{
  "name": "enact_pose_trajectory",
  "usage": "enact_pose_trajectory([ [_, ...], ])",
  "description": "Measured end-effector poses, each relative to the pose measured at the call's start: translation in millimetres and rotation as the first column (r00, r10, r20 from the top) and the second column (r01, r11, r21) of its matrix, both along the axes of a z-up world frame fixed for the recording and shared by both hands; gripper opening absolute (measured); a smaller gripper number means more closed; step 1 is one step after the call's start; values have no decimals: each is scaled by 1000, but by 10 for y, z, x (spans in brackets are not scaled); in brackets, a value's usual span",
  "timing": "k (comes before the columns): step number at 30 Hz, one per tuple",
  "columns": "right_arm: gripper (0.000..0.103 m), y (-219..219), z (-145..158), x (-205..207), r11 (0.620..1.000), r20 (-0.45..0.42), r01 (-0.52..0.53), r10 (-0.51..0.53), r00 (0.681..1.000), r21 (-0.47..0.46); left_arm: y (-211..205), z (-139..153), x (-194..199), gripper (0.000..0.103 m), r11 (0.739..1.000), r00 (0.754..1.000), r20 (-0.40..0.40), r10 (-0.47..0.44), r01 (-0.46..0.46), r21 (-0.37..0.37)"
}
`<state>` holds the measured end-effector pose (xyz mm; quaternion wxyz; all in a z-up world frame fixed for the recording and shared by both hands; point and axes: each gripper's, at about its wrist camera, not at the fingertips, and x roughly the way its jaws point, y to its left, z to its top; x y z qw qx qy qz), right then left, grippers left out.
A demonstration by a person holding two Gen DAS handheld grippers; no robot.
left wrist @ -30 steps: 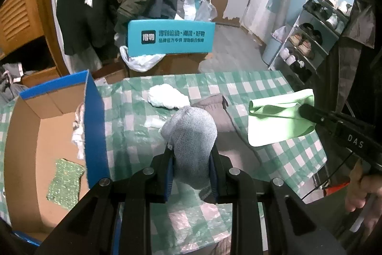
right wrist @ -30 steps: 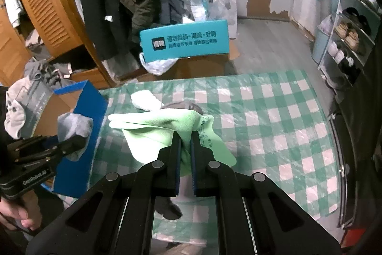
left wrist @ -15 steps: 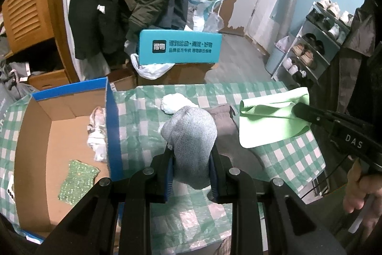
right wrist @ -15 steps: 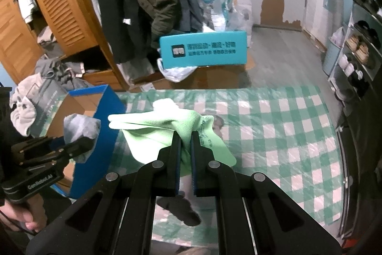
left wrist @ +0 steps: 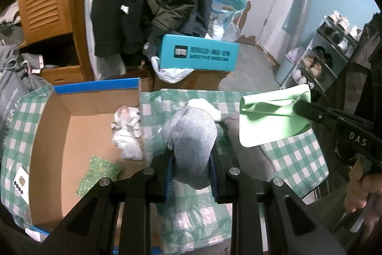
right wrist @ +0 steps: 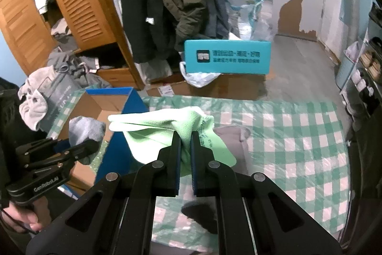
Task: Organize soft objects
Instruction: 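Lift the green glove and grey sock ball toward the box with both tools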
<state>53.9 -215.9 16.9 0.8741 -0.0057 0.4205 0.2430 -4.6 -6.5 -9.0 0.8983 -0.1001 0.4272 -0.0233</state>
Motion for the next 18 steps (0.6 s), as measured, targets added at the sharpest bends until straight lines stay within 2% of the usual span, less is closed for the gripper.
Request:
enact_pose_trajectory([
  [18, 6, 790, 64, 4, 993, -3, -121, 121, 993, -12, 631, -45, -151, 25, 993, 993, 2, 114, -114, -1],
])
